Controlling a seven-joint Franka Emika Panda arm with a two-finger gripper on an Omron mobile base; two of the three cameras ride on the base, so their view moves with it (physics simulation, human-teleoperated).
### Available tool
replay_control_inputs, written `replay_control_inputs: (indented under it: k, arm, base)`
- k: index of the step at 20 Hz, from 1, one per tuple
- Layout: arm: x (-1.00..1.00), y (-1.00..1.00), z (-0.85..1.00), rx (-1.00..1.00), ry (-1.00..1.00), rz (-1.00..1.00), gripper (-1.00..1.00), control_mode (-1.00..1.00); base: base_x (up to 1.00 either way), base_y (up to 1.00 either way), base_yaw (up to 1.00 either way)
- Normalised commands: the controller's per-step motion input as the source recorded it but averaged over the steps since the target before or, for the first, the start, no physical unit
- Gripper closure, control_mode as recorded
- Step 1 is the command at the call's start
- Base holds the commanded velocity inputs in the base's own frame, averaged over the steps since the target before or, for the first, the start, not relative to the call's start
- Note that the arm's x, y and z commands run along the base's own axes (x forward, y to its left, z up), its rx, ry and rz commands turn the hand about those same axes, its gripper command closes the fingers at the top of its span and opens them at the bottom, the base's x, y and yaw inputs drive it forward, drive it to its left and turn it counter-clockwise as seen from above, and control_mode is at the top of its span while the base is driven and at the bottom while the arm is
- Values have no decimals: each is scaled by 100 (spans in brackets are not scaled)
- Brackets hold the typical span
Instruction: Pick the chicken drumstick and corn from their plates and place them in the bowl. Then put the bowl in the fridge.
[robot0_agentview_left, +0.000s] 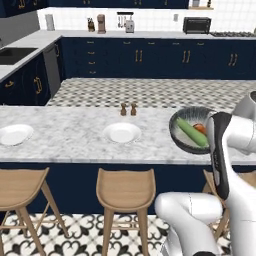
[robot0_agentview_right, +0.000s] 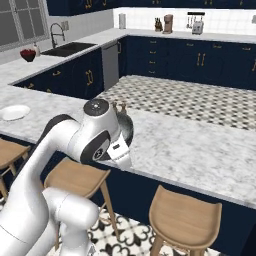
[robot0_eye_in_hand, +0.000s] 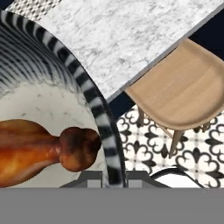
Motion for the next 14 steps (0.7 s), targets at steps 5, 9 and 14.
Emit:
replay_control_inputs:
  k: [5,9,14]
  arm:
    - [0,0,0,0,0,0,100,100]
    - [0,0,0,0,0,0,100,100]
    - [0,0,0,0,0,0,100,100]
  base:
    - [-62,0,-15]
    - [-16,29,-33]
    - [-3,24,-76]
